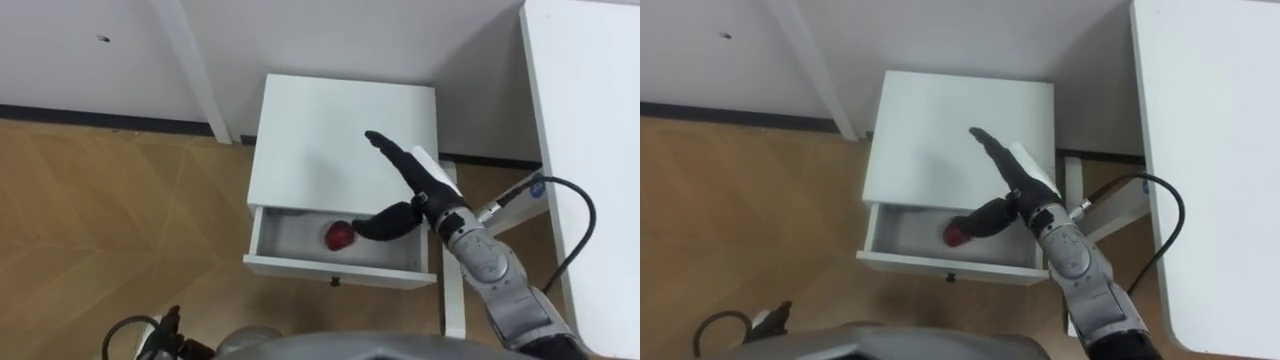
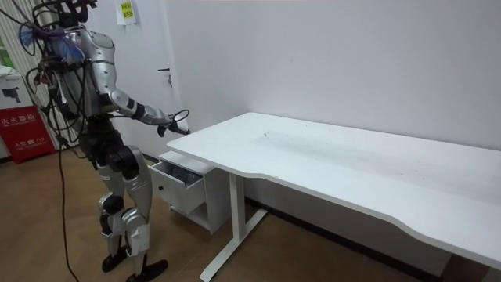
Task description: Put apple and close drawer
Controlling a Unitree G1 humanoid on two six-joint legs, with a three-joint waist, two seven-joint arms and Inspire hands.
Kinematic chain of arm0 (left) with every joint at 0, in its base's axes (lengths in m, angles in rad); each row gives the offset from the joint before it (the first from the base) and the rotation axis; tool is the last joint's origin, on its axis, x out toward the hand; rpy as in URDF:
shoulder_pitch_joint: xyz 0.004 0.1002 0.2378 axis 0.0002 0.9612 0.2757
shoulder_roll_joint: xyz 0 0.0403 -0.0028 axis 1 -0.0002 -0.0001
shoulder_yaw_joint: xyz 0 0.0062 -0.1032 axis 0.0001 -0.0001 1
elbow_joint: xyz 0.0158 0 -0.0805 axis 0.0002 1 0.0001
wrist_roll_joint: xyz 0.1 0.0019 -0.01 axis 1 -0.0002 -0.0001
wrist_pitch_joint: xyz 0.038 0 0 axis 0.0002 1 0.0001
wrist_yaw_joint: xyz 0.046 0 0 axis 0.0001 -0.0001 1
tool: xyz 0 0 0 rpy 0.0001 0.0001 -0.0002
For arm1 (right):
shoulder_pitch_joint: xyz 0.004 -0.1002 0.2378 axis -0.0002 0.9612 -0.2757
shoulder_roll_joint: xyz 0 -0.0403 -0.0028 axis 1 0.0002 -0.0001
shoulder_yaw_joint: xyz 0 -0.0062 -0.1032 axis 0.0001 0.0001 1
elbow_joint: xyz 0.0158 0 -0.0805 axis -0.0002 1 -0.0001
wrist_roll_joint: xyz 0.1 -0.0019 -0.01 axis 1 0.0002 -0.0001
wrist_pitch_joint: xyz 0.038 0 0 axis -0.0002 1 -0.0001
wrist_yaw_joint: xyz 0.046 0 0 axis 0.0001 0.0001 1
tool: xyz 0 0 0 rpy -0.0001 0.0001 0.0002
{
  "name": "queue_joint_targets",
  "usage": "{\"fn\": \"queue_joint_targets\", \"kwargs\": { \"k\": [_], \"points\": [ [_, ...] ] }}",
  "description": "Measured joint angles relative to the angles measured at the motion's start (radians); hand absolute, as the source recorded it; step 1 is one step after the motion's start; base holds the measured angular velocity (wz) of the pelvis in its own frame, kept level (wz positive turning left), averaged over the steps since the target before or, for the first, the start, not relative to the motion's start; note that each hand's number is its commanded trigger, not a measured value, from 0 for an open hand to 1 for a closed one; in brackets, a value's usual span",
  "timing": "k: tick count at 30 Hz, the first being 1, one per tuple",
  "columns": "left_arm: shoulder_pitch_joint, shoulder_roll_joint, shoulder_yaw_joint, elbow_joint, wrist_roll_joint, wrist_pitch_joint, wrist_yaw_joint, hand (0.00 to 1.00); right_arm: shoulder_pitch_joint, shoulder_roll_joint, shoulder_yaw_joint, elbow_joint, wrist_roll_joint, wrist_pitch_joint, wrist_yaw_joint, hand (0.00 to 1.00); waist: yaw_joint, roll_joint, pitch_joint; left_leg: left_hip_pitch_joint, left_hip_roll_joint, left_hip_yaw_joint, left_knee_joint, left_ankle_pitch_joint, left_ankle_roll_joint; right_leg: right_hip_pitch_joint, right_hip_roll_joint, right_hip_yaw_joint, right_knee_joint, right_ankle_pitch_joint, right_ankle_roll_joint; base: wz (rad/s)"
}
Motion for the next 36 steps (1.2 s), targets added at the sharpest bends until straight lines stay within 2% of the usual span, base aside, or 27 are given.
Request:
{"fn": "queue_joint_targets", "kwargs": {
  "k": [2, 4, 5, 6, 7, 8, 9, 10, 11, 12, 13, 14, 15, 16, 18, 19, 20, 21, 22, 23, 24, 25, 26, 28, 31, 36],
  "points": [
    [0.01, -0.003, 0.021, -0.001, 0.0, -0.003, 0.014, 0.0, -0.002, 0.017, -0.057, 0.097, 0.014, -0.007, -0.039, 0.0, -0.015, -0.006, -0.0039, 0.0, -0.001, 0.001, 0.001, 0.0, 0.001, 0.002, -0.003, -0.003, 0.001, 0.0, 0.0, 0.05],
    [0.02, -0.006, 0.039, 0.014, 0.0, -0.005, 0.026, 0.0, -0.003, 0.026, -0.127, 0.208, 0.046, -0.004, -0.08, 0.0, -0.042, -0.003, -0.0021, -0.001, -0.013, 0.002, 0.012, 0.0, 0.003, 0.0, -0.019, -0.019, 0.023, -0.003, 0.005, 0.09],
    [0.017, -0.008, 0.038, 0.019, -0.002, -0.002, 0.026, 0.0, -0.002, 0.02, -0.171, 0.278, 0.079, -0.002, -0.11, 0.0, -0.058, 0.006, -0.0004, -0.005, -0.014, 0.011, 0.023, -0.005, 0.011, -0.036, -0.03, -0.016, 0.097, -0.013, 0.014, 0.0],
    [0.019, -0.013, 0.045, 0.039, -0.002, -0.004, 0.026, 0.0, 0.002, 0.012, -0.22, 0.353, 0.119, 0.0, -0.14, 0.0, -0.069, 0.024, 0.003, -0.012, -0.013, 0.025, 0.028, -0.011, 0.022, -0.112, -0.047, -0.02, 0.256, -0.023, 0.023, 0.0],
    [0.013, -0.012, 0.047, 0.048, -0.002, -0.003, 0.025, 0.0, 0.0, 0.007, -0.243, 0.385, 0.136, 0.004, -0.157, 0.0, -0.076, 0.03, 0.0066, -0.012, -0.017, 0.025, 0.032, -0.015, 0.028, -0.169, -0.059, -0.019, 0.366, -0.022, 0.022, 0.03],
    [0.008, -0.006, 0.055, 0.05, -0.002, -0.002, 0.026, 0.0, 0.014, 0.004, -0.298, 0.437, 0.162, 0.015, -0.182, 0.0, -0.099, 0.028, 0.0076, -0.016, -0.033, 0.031, 0.055, -0.023, 0.047, -0.292, -0.107, 0.003, 0.601, 0.025, 0.017, 0.06],
    [0.008, -0.003, 0.056, 0.054, -0.002, -0.002, 0.027, 0.0, 0.018, 0.001, -0.321, 0.464, 0.181, 0.016, -0.197, 0.0, -0.108, 0.028, 0.0077, -0.02, -0.033, 0.036, 0.077, -0.03, 0.058, -0.356, -0.122, 0.032, 0.701, 0.088, 0.016, -0.04],
    [0.005, 0.003, 0.056, 0.07, -0.001, -0.002, 0.026, 0.0, 0.019, -0.012, -0.362, 0.514, 0.206, 0.021, -0.221, 0.0, -0.119, 0.049, 0.0083, -0.04, -0.023, 0.041, 0.128, -0.056, 0.076, -0.501, -0.118, 0.1, 0.89, 0.271, 0.03, -0.38],
    [-0.007, 0.016, 0.06, 0.098, -0.003, 0.0, 0.026, 0.0, 0.013, -0.019, -0.387, 0.547, 0.221, 0.02, -0.242, 0.0, -0.118, 0.072, 0.0149, -0.065, -0.005, 0.051, 0.181, -0.087, 0.088, -0.651, -0.087, 0.146, 1.164, 0.282, 0.014, -0.5],
    [-0.017, 0.022, 0.064, 0.114, -0.01, 0.006, 0.025, 0.0, 0.009, -0.024, -0.389, 0.563, 0.231, 0.017, -0.25, 0.0, -0.121, 0.081, 0.0195, -0.078, 0.009, 0.051, 0.206, -0.097, 0.087, -0.723, -0.071, 0.149, 1.319, 0.239, -0.002, -0.5],
    [-0.029, 0.027, 0.073, 0.125, -0.022, 0.027, 0.025, 0.0, 0.01, -0.033, -0.383, 0.598, 0.253, 0.016, -0.264, 0.0, -0.129, 0.108, 0.02, -0.102, 0.049, 0.048, 0.241, -0.106, 0.087, -0.829, -0.038, 0.12, 1.559, 0.157, -0.03, -0.26],
    [-0.043, 0.033, 0.071, 0.119, -0.028, 0.04, 0.024, 0.0, 0.01, -0.041, -0.356, 0.633, 0.27, 0.018, -0.274, 0.0, -0.128, 0.138, 0.0226, -0.117, 0.08, 0.043, 0.25, -0.109, 0.084, -0.896, -0.023, 0.103, 1.674, 0.102, -0.029, -0.14],
    [-0.046, 0.036, 0.071, 0.118, -0.029, 0.046, 0.022, 0.0, 0.009, -0.044, -0.343, 0.648, 0.27, 0.021, -0.277, 0.0, -0.128, 0.139, 0.0242, -0.119, 0.084, 0.043, 0.251, -0.108, 0.083, -0.914, -0.026, 0.108, 1.69, 0.086, -0.024, -0.05],
    [-0.045, 0.041, 0.07, 0.119, -0.029, 0.046, 0.021, 0.0, 0.008, -0.042, -0.317, 0.669, 0.27, 0.034, -0.273, 0.0, -0.129, 0.134, 0.0243, -0.119, 0.081, 0.044, 0.254, -0.109, 0.08, -0.91, -0.034, 0.128, 1.652, 0.06, -0.012, 0.05],
    [-0.023, 0.036, 0.07, 0.106, -0.029, 0.048, 0.018, 0.0, 0.009, -0.041, -0.295, 0.69, 0.27, 0.067, -0.268, 0.0, -0.13, 0.118, 0.021, -0.112, 0.057, 0.036, 0.256, -0.111, 0.082, -0.775, -0.065, 0.147, 1.39, 0.053, 0.003, 0.2],
    [0.002, 0.034, 0.072, 0.079, -0.024, 0.055, 0.016, 0.0, 0.014, -0.033, -0.297, 0.696, 0.275, 0.082, -0.267, 0.0, -0.134, 0.097, 0.0238, -0.103, 0.033, 0.028, 0.254, -0.114, 0.088, -0.631, -0.084, 0.143, 1.139, 0.047, 0.014, 0.39],
    [0.031, 0.038, 0.071, 0.055, -0.017, 0.062, 0.017, 0.0, 0.022, -0.026, -0.297, 0.706, 0.281, 0.089, -0.258, 0.0, -0.134, 0.064, 0.0194, -0.095, 0.001, 0.018, 0.248, -0.116, 0.09, -0.473, -0.096, 0.14, 0.869, 0.042, 0.022, 0.4],
    [0.053, 0.038, 0.072, 0.043, -0.018, 0.069, 0.017, 0.0, 0.022, -0.024, -0.299, 0.724, 0.285, 0.09, -0.248, 0.0, -0.125, 0.039, 0.0185, -0.086, -0.015, 0.017, 0.238, -0.115, 0.088, -0.333, -0.091, 0.13, 0.639, 0.027, 0.029, 0.22],
    [0.063, 0.036, 0.073, 0.035, -0.018, 0.074, 0.017, 0.0, 0.023, -0.024, -0.3, 0.726, 0.288, 0.093, -0.241, 0.0, -0.116, 0.031, 0.0168, -0.083, -0.017, 0.017, 0.23, -0.112, 0.084, -0.275, -0.086, 0.112, 0.538, 0.0, 0.029, -0.07],
    [0.075, 0.031, 0.074, 0.023, -0.018, 0.083, 0.017, 0.0, 0.022, -0.023, -0.3, 0.727, 0.301, 0.094, -0.232, 0.0, -0.089, 0.02, 0.0111, -0.08, -0.014, 0.018, 0.202, -0.097, 0.071, -0.185, -0.068, 0.095, 0.361, -0.021, 0.034, -0.15],
    [0.079, 0.033, 0.075, 0.015, -0.018, 0.083, 0.017, 0.0, 0.02, -0.018, -0.3, 0.728, 0.304, 0.094, -0.228, 0.0, -0.083, 0.018, 0.0076, -0.078, -0.012, 0.018, 0.183, -0.087, 0.065, -0.151, -0.056, 0.087, 0.288, -0.02, 0.033, -0.08],
    [0.08, 0.041, 0.078, 0.004, -0.018, 0.084, 0.019, 0.0, 0.017, -0.005, -0.297, 0.734, 0.305, 0.094, -0.218, 0.0, -0.081, -0.002, 0.0038, -0.071, -0.013, 0.019, 0.15, -0.07, 0.056, -0.099, -0.043, 0.065, 0.167, -0.017, 0.032, 0.0],
    [0.08, 0.042, 0.085, -0.003, -0.018, 0.083, 0.02, 0.0, 0.009, 0.003, -0.297, 0.748, 0.306, 0.094, -0.204, 0.0, -0.071, -0.019, 0.0037, -0.064, -0.013, 0.019, 0.13, -0.062, 0.046, -0.061, -0.035, 0.057, 0.082, -0.008, 0.037, 0.0],
    [0.079, 0.035, 0.087, -0.003, -0.017, 0.084, 0.017, 0.0, 0.005, 0.007, -0.297, 0.767, 0.312, 0.094, -0.181, 0.0, -0.073, -0.02, 0.0017, -0.056, -0.001, 0.009, 0.116, -0.057, 0.035, -0.029, -0.019, 0.037, 0.03, 0.008, 0.028, 0.1],
    [0.066, 0.027, 0.089, -0.002, -0.017, 0.083, 0.006, 0.0, 0.005, 0.01, -0.297, 0.775, 0.328, 0.097, -0.156, 0.0, -0.07, -0.018, 0.0033, -0.028, 0.008, 0.008, 0.095, -0.053, 0.02, -0.005, -0.004, 0.037, 0.016, 0.009, 0.026, 0.02],
    [0.062, 0.021, 0.11, 0.004, -0.015, 0.086, -0.003, 0.0, -0.004, 0.013, -0.299, 0.844, 0.348, 0.098, -0.111, 0.0, -0.07, -0.001, 0.0033, 0.016, 0.006, 0.012, 0.044, -0.045, 0.012, 0.017, 0.001, 0.038, 0.001, 0.008, 0.025, -0.06]
  ]
}}
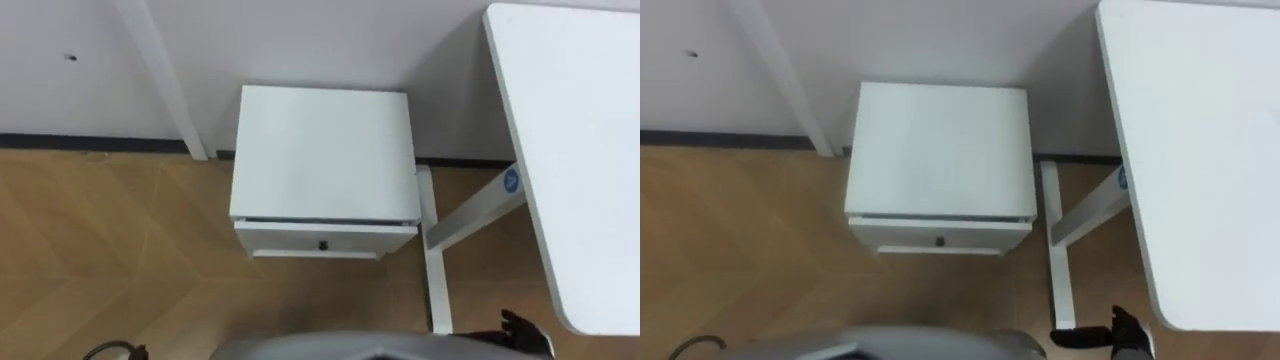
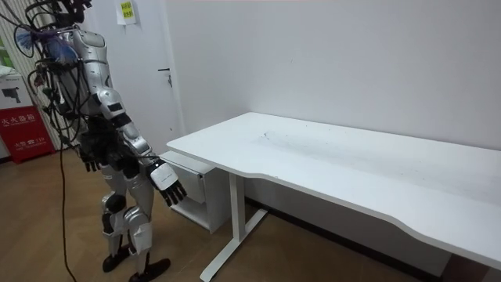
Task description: Put apple and close drawer
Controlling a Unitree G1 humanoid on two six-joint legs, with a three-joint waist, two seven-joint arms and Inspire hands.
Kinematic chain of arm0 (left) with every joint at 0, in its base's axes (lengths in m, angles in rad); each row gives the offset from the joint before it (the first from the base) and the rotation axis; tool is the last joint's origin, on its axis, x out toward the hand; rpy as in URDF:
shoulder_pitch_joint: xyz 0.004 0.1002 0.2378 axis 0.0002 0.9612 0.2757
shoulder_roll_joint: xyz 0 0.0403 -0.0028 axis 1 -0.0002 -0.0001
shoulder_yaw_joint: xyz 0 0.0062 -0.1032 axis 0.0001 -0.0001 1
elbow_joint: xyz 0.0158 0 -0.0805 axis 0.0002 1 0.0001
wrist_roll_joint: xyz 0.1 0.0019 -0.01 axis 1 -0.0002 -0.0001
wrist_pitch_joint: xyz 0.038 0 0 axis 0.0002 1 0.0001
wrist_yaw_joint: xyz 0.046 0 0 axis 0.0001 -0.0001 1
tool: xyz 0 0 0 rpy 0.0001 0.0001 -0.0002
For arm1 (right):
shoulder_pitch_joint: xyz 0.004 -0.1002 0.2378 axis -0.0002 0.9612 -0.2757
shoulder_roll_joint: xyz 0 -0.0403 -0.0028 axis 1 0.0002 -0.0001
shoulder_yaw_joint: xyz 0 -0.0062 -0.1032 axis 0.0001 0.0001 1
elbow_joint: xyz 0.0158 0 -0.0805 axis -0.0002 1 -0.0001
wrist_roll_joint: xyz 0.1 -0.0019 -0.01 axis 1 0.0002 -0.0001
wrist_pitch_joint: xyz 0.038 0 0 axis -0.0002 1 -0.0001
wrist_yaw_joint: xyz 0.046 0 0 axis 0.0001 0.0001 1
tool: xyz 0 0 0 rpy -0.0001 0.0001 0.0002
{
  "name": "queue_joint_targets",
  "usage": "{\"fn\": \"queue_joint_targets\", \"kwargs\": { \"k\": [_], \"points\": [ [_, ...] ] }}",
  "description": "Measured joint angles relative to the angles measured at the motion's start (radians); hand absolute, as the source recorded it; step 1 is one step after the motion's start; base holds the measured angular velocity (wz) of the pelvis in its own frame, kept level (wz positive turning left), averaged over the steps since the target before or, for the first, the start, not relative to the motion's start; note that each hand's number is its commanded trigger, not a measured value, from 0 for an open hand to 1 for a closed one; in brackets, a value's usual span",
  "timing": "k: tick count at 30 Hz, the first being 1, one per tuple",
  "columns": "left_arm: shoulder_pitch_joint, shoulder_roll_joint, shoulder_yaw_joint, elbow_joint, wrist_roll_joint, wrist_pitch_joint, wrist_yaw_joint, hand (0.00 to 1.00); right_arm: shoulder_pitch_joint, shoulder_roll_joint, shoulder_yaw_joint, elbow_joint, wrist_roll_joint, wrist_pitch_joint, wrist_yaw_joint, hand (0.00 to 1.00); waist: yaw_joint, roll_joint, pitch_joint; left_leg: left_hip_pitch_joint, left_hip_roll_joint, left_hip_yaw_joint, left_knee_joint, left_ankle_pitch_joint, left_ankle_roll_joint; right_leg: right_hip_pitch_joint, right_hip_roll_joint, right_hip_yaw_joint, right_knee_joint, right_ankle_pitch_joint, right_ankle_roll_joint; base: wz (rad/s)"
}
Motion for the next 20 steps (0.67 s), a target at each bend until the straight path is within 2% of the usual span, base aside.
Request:
{"fn": "queue_joint_targets", "kwargs": {
  "k": [6, 9, 20],
  "points": [
    [0.004, -0.009, 0.036, 0.011, 0.018, 0.02, -0.002, 0.0, -0.011, 0.003, -0.001, 0.094, -0.002, 0.014, 0.039, 0.0, -0.001, 0.011, 0.0008, 0.017, -0.002, -0.003, -0.015, 0.0, 0.0, 0.015, -0.001, -0.014, -0.003, -0.001, 0.0, 0.02],
    [0.004, -0.015, 0.042, 0.034, 0.019, 0.037, -0.007, 0.0, -0.018, 0.008, -0.008, 0.129, -0.007, 0.035, 0.039, 0.0, -0.003, 0.013, 0.0048, 0.027, -0.004, -0.005, -0.015, 0.0, 0.0, 0.026, -0.004, -0.012, -0.003, -0.005, 0.0, 0.03],
    [0.004, -0.034, 0.041, 0.044, 0.044, 0.056, -0.026, 0.0, -0.016, 0.006, -0.01, 0.136, -0.034, 0.085, 0.032, 0.0, -0.005, 0.034, 0.0112, 0.031, -0.005, -0.007, -0.022, 0.0, 0.0, 0.03, -0.004, -0.012, -0.001, -0.007, 0.001, 0.0]
  ]
}}
